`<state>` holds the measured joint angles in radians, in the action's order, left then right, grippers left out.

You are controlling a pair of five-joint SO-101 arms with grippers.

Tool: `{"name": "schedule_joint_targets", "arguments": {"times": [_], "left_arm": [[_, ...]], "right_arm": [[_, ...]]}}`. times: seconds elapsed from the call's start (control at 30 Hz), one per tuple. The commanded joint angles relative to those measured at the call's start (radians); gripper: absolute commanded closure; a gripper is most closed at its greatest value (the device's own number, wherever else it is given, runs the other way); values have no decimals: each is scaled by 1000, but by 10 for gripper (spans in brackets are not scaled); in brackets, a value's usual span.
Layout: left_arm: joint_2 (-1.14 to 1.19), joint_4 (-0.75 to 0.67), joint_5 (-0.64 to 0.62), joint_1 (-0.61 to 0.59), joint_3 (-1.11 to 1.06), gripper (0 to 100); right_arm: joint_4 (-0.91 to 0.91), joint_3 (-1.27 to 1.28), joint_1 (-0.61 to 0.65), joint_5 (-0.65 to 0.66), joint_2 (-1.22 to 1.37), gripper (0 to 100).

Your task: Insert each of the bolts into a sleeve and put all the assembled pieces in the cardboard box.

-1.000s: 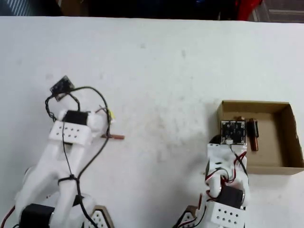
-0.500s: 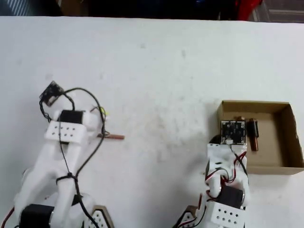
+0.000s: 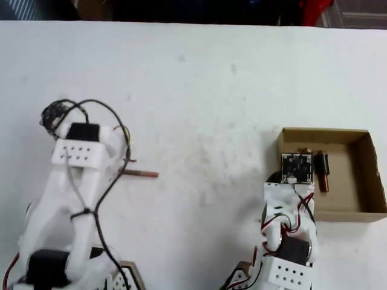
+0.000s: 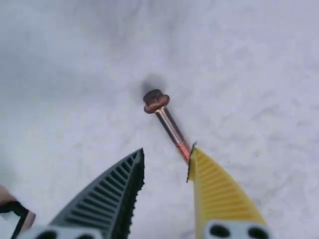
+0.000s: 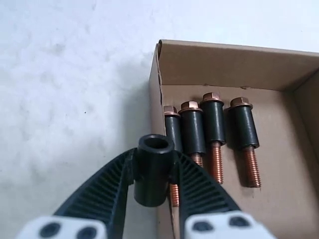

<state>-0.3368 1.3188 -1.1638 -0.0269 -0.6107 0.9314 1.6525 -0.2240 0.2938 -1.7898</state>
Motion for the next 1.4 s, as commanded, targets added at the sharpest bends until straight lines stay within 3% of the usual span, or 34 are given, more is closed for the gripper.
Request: {"name": "schedule_joint_targets", "arguments": {"times": [0.0,0.5,0.97,1.37], "left_arm": [[139,-21,-20,-4,98,828],[489,-28,-23,-2,247,828],[644,-127,-23,-2,273,830],[644,-127,-25,-2,275,834]], "right_arm": [[-24,-9,1,2,-12,978],[-24,-9,1,2,-12,978],[-24,-9,1,2,-12,978],[-24,-9,1,3,-12,978]]}}
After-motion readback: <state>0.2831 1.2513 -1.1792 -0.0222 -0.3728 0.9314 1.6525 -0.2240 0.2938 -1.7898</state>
